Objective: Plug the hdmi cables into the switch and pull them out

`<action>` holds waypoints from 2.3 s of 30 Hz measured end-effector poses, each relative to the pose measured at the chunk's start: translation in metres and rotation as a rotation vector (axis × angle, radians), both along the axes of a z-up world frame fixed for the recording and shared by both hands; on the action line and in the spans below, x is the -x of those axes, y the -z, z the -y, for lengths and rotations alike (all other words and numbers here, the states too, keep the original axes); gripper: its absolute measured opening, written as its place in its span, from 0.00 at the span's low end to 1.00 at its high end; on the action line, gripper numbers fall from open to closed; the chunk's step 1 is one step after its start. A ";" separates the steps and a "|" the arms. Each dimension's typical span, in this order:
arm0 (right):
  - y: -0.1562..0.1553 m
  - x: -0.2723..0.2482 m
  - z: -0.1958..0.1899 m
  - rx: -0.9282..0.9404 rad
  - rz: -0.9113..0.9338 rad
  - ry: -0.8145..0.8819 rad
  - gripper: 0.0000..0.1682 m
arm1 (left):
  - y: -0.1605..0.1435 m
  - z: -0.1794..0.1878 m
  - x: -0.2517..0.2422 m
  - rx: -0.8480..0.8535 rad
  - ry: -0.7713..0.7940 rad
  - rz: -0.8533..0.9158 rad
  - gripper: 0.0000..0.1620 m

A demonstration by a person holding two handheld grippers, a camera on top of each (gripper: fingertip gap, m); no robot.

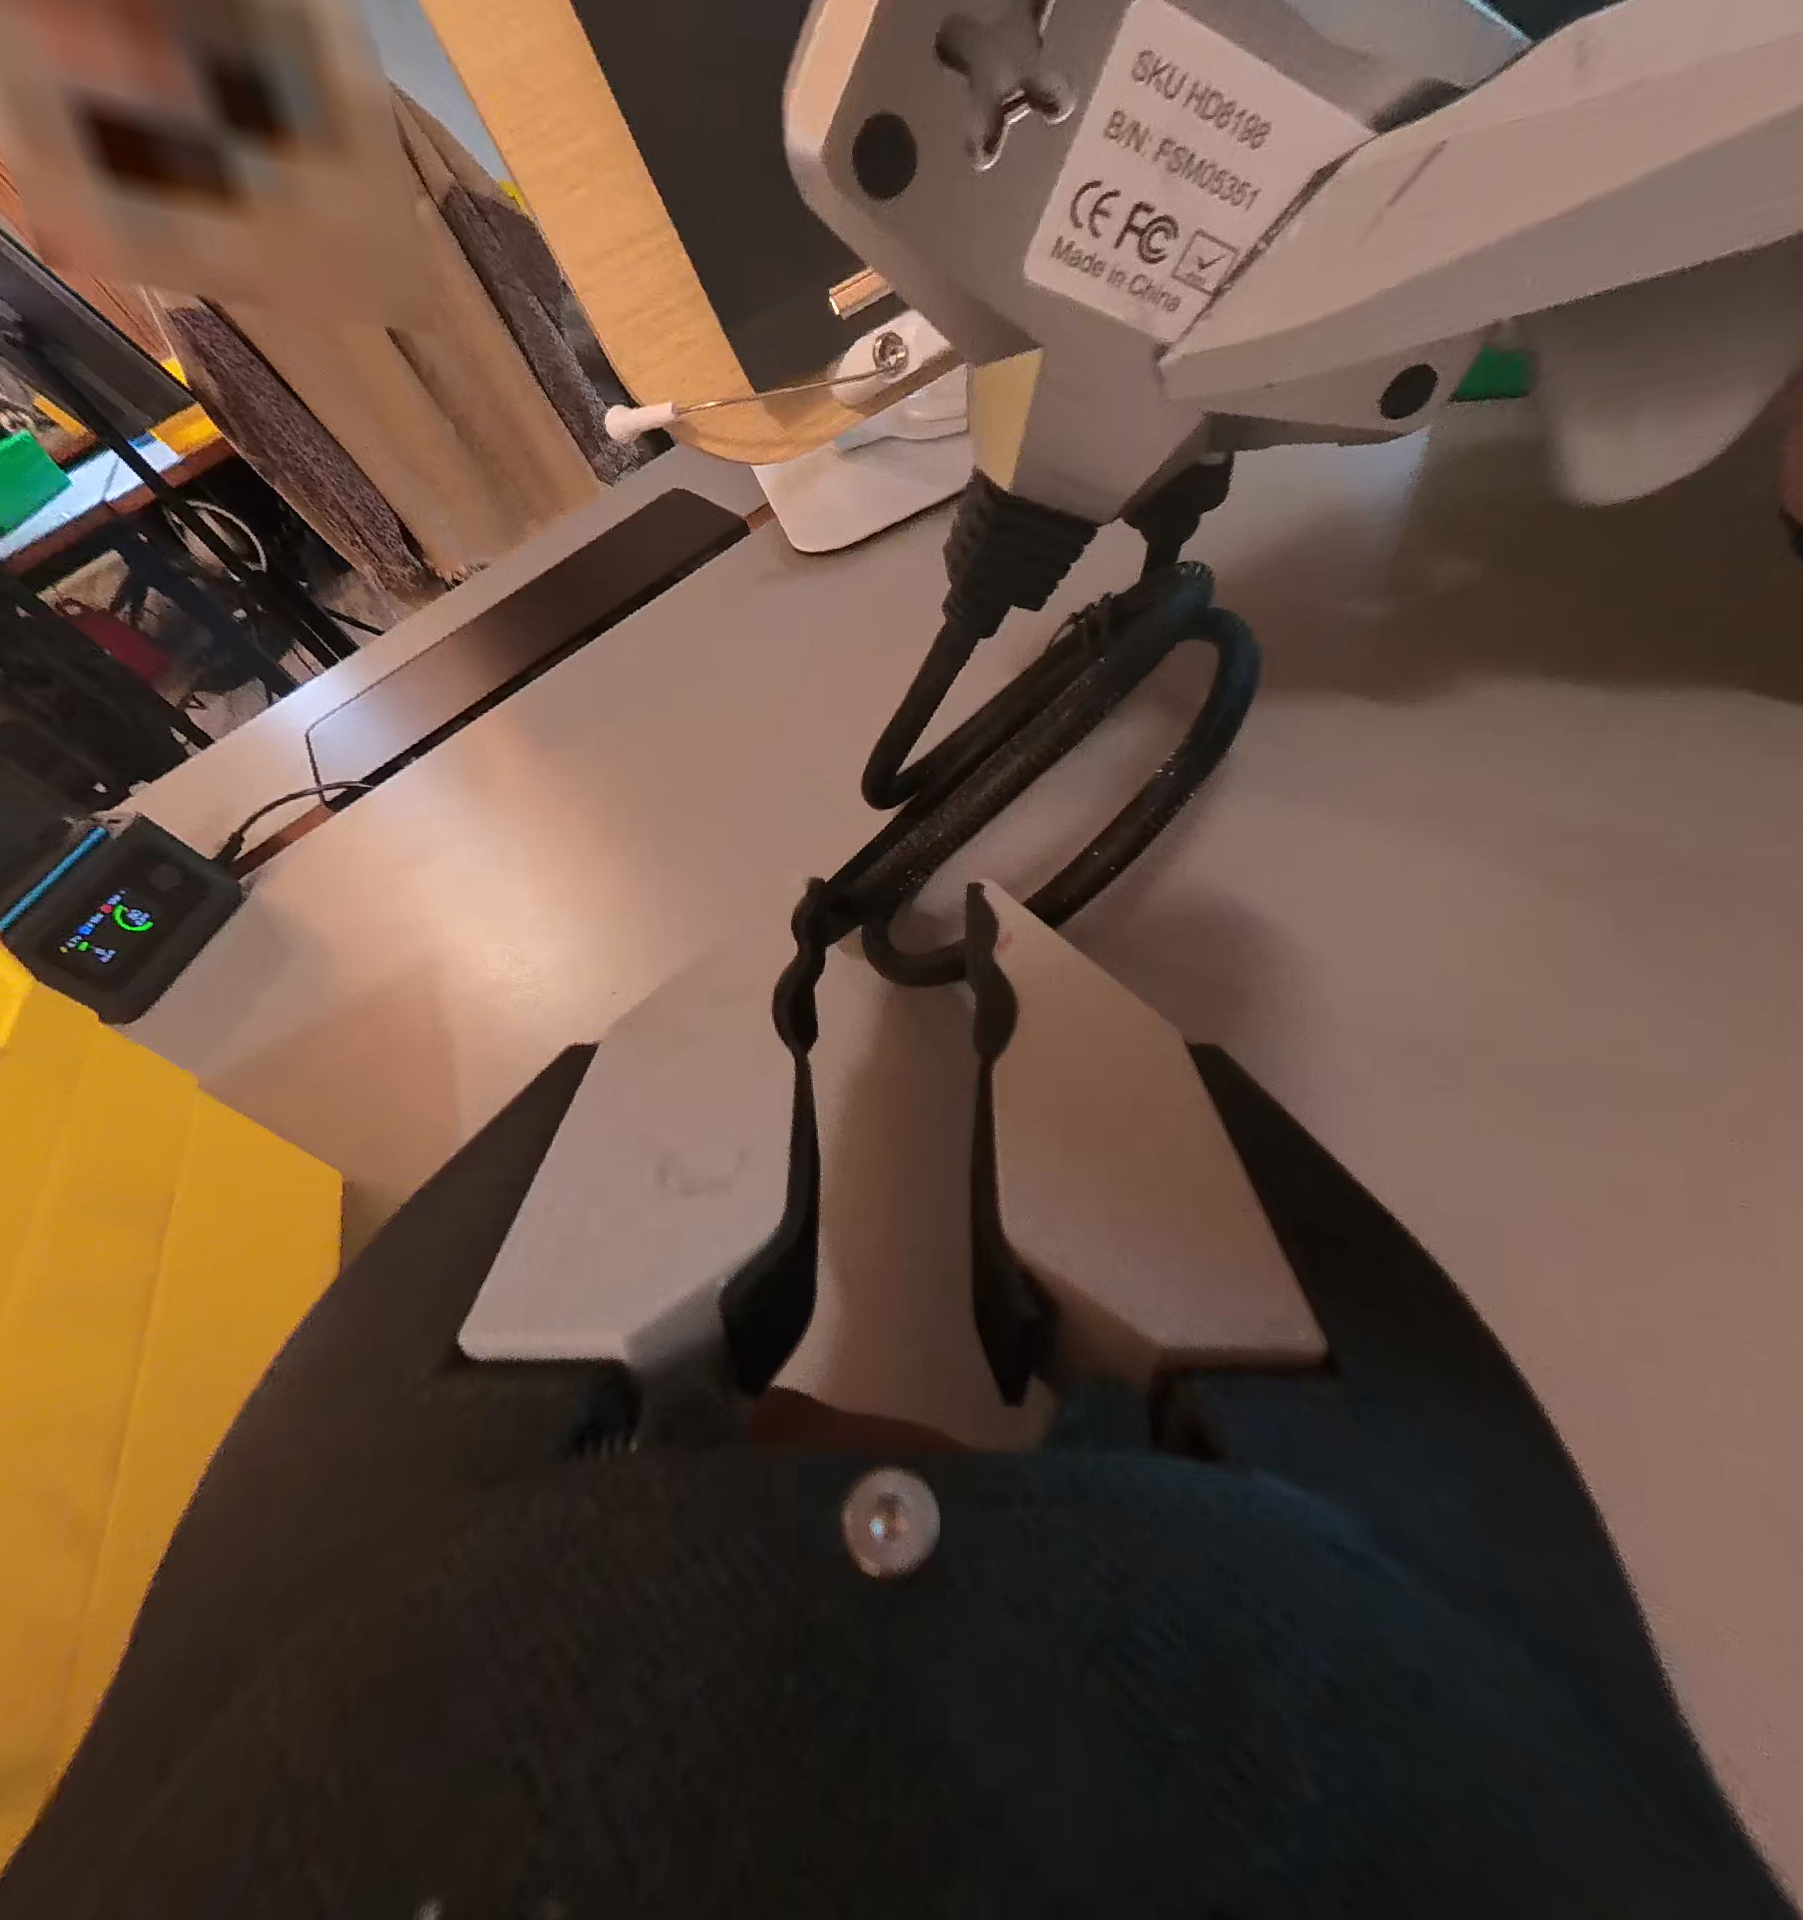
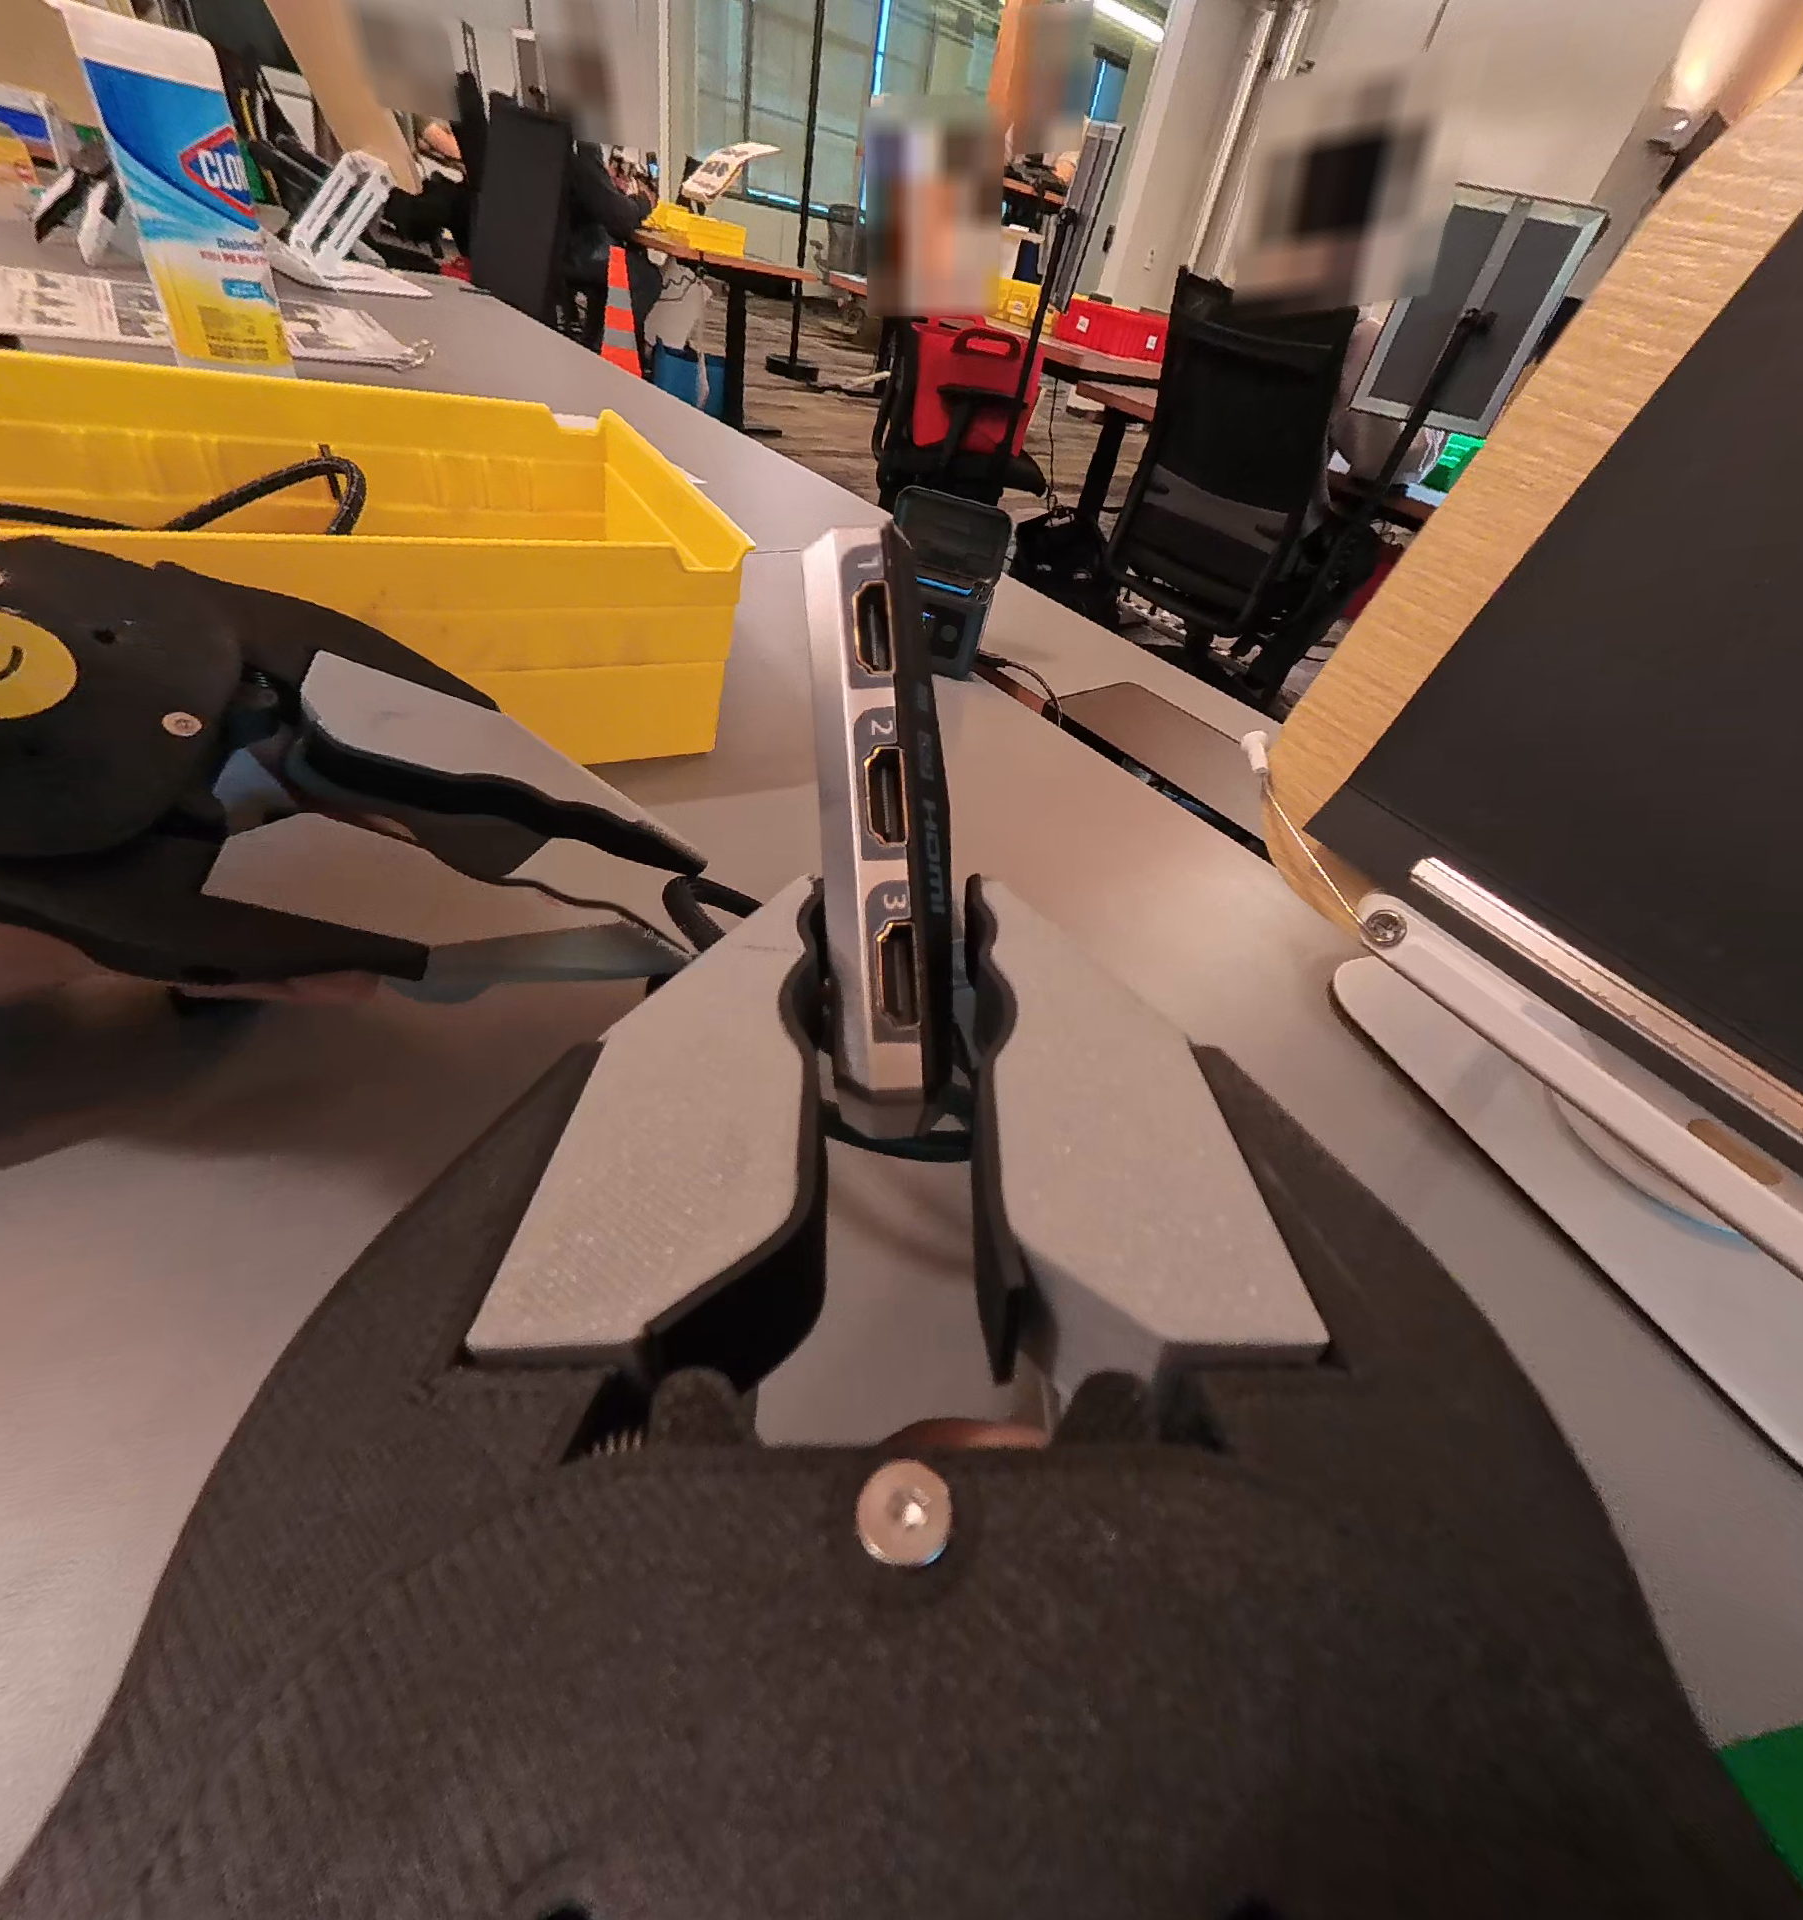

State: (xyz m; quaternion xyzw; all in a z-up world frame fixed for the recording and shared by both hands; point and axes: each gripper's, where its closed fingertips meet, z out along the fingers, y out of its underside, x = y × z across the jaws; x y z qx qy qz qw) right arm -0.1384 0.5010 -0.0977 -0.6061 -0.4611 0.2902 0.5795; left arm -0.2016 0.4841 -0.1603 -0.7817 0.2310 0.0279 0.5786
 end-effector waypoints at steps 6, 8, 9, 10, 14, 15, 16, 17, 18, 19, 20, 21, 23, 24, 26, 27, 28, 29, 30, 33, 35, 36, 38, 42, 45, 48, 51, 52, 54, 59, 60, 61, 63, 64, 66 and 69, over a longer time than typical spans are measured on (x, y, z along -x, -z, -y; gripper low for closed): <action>-0.002 0.000 0.002 0.036 -0.029 -0.021 0.12 | -0.001 0.004 0.000 -0.035 0.000 -0.056 0.16; -0.003 -0.001 0.002 0.056 -0.046 -0.024 0.13 | -0.003 0.005 -0.001 -0.048 0.002 -0.059 0.16; -0.003 -0.002 0.002 0.068 -0.057 -0.026 0.13 | -0.004 0.005 -0.001 -0.053 0.003 -0.058 0.15; -0.004 -0.002 0.001 0.079 -0.067 -0.029 0.13 | -0.004 0.006 -0.001 -0.057 0.004 -0.054 0.15; -0.007 -0.006 -0.001 0.103 -0.097 -0.028 0.13 | -0.006 0.007 0.003 -0.064 -0.010 -0.048 0.15; -0.008 -0.007 -0.001 0.100 -0.100 -0.025 0.13 | -0.006 0.007 0.004 -0.065 -0.011 -0.049 0.15; -0.009 -0.007 -0.001 0.095 -0.103 -0.023 0.13 | -0.006 0.008 0.005 -0.066 -0.014 -0.050 0.15; -0.011 -0.009 -0.001 0.087 -0.106 -0.020 0.13 | -0.006 0.008 0.006 -0.067 -0.018 -0.055 0.15; -0.013 -0.009 -0.001 0.074 -0.107 -0.021 0.10 | -0.005 0.008 0.006 -0.066 -0.021 -0.063 0.16; -0.016 -0.011 -0.001 0.061 -0.115 -0.011 0.10 | -0.004 0.009 0.007 -0.063 -0.023 -0.076 0.17; -0.019 -0.013 -0.002 0.048 -0.122 0.000 0.10 | -0.003 0.009 0.007 -0.061 -0.025 -0.092 0.18; -0.020 -0.015 -0.003 0.038 -0.125 0.006 0.10 | -0.002 0.009 0.006 -0.062 -0.024 -0.110 0.18; -0.022 -0.017 -0.004 0.032 -0.127 0.009 0.10 | 0.001 0.009 0.003 -0.055 -0.012 -0.140 0.18; -0.022 -0.017 -0.004 0.032 -0.129 0.009 0.10 | 0.002 0.009 0.002 -0.053 -0.010 -0.152 0.18; -0.019 -0.016 -0.005 0.037 -0.119 0.005 0.10 | 0.003 0.010 -0.001 -0.056 -0.001 -0.171 0.18; -0.018 -0.014 -0.004 0.038 -0.115 0.002 0.10 | 0.003 0.011 -0.002 -0.059 0.003 -0.179 0.18; -0.016 -0.013 -0.004 0.038 -0.107 0.003 0.10 | 0.004 0.011 -0.002 -0.059 0.006 -0.187 0.18; -0.014 -0.012 -0.005 0.035 -0.096 0.005 0.10 | 0.005 0.011 -0.003 -0.057 0.007 -0.194 0.18; -0.011 -0.012 -0.005 0.032 -0.086 0.008 0.10 | 0.005 0.011 -0.003 -0.055 0.008 -0.200 0.18; -0.007 -0.009 -0.004 0.031 -0.069 0.000 0.10 | 0.007 0.011 -0.004 -0.051 0.010 -0.217 0.18; -0.004 -0.007 -0.001 0.025 -0.060 -0.016 0.10 | 0.008 0.010 -0.001 -0.053 0.001 -0.230 0.18; -0.003 -0.006 0.000 0.021 -0.055 -0.021 0.10 | 0.008 0.010 0.000 -0.055 -0.005 -0.235 0.18; 0.000 -0.004 0.000 0.021 -0.053 -0.020 0.10 | 0.007 0.009 0.005 -0.054 -0.020 -0.233 0.18; 0.005 0.003 0.005 0.012 -0.032 -0.052 0.10 | 0.004 0.007 0.016 -0.054 -0.058 -0.198 0.18; 0.010 0.008 0.014 -0.015 0.007 -0.092 0.11 | 0.002 0.007 0.020 -0.055 -0.072 -0.171 0.18; 0.012 0.011 0.022 -0.017 0.026 -0.144 0.11 | 0.001 0.007 0.021 -0.059 -0.073 -0.159 0.20; 0.019 0.016 0.034 0.051 0.041 -0.250 0.12 | 0.001 0.007 0.018 -0.059 -0.055 -0.162 0.24; 0.022 0.017 0.037 0.078 0.055 -0.281 0.13 | 0.001 0.008 0.016 -0.062 -0.043 -0.164 0.26; 0.027 0.018 0.041 0.103 0.072 -0.312 0.14 | 0.001 0.008 0.013 -0.068 -0.031 -0.172 0.27; 0.031 0.020 0.049 0.109 0.100 -0.347 0.16 | 0.003 0.010 0.003 -0.090 0.019 -0.220 0.29; 0.032 0.021 0.052 0.103 0.108 -0.360 0.16 | 0.003 0.010 0.002 -0.092 0.020 -0.236 0.29; 0.033 0.023 0.055 0.099 0.114 -0.372 0.16 | 0.004 0.010 0.002 -0.094 0.018 -0.250 0.29; 0.035 0.025 0.060 0.094 0.126 -0.387 0.16 | 0.005 0.010 0.002 -0.097 0.015 -0.267 0.29; 0.036 0.025 0.061 0.093 0.132 -0.391 0.17 | 0.005 0.010 0.002 -0.101 0.014 -0.268 0.29; 0.038 0.026 0.063 0.095 0.137 -0.399 0.17 | 0.003 0.010 0.003 -0.110 0.011 -0.262 0.29; 0.039 0.026 0.066 0.111 0.141 -0.422 0.18 | 0.000 0.009 0.005 -0.117 0.004 -0.244 0.28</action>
